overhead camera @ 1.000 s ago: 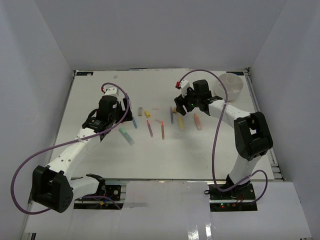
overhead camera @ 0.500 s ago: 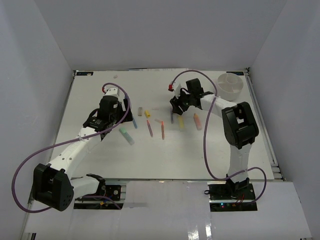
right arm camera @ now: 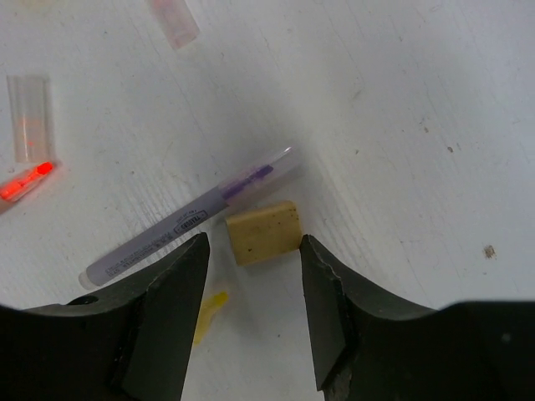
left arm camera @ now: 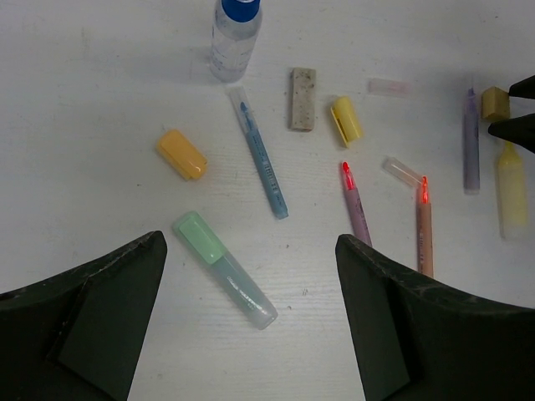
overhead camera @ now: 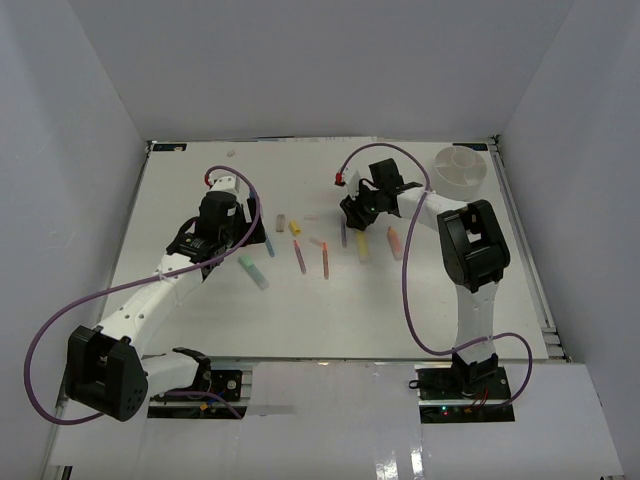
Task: Sort the stationery into containers
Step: Pick up the stationery from the center of the board.
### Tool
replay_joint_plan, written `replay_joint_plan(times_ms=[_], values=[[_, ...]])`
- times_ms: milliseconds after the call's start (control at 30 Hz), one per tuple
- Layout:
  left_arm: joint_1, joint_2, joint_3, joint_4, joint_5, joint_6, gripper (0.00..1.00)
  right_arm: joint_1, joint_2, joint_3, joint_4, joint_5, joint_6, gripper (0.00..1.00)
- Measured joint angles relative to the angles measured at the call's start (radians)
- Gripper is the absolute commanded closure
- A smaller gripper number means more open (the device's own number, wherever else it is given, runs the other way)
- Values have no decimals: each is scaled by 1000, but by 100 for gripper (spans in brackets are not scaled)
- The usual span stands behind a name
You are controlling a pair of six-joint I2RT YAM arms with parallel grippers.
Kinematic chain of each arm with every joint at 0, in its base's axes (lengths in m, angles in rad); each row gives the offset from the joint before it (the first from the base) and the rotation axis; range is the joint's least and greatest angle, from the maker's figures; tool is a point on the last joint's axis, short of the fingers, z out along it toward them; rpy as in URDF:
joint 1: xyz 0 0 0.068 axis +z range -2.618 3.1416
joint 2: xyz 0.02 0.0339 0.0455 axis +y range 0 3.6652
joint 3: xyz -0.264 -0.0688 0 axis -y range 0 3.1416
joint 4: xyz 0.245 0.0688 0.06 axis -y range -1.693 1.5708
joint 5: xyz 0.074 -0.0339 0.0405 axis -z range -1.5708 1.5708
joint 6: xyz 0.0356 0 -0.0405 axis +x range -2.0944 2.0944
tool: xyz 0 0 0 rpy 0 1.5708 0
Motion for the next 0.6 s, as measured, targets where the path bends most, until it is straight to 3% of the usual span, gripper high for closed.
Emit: replay_joint_plan(times_ms=[600], values=[[0, 2, 0, -7, 0, 1, 6, 0, 18, 22, -6, 58, -6, 58]])
